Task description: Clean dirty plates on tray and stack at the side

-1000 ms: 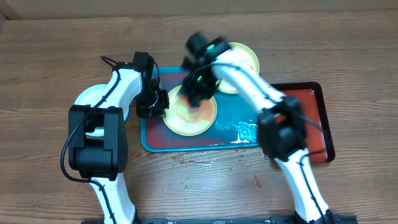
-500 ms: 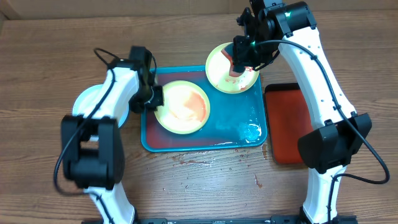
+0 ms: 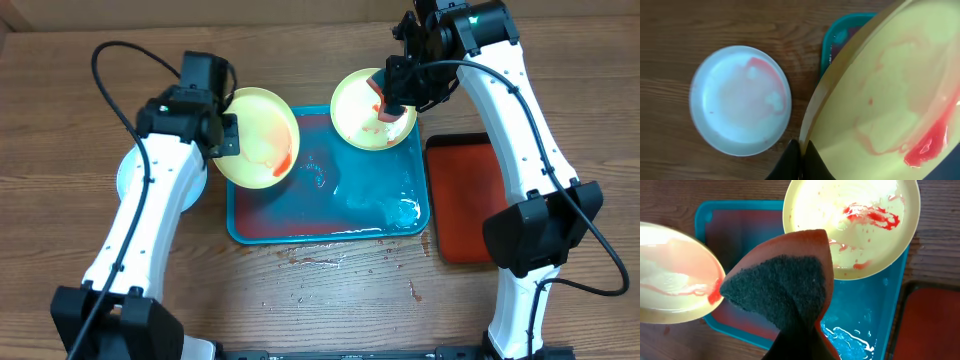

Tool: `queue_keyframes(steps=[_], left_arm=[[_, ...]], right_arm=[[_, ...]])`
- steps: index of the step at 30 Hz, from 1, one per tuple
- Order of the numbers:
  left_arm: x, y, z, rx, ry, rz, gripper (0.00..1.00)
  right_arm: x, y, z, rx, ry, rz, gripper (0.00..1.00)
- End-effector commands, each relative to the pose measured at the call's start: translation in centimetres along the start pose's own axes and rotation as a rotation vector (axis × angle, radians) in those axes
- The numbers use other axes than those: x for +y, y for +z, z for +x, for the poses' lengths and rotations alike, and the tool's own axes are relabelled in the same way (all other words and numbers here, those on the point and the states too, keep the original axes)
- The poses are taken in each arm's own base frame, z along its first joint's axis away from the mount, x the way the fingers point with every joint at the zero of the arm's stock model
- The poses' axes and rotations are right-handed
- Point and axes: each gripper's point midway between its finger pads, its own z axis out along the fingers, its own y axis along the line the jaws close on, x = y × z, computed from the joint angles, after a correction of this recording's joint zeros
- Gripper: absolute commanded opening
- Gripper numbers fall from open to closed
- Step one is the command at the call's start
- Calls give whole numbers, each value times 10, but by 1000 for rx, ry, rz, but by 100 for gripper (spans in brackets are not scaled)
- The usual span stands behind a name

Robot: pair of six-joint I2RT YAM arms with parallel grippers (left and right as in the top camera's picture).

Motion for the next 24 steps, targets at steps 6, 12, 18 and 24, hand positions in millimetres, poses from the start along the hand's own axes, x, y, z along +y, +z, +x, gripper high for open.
queue_keyframes(steps=[6, 12, 18, 24], left_arm=[[3, -55, -24, -234, 107, -354, 4], [0, -89, -33, -398, 46, -525, 4], [-9, -122, -40, -545, 32, -638, 4], [-17, -162, -46, -712, -8, -758, 4]], right_arm=[[8, -21, -8, -54, 3, -71, 4], [0, -25, -11, -59, 29, -99, 4], [-4, -27, -13, -65, 39, -101, 4], [-4, -27, -13, -62, 40, -101, 4]])
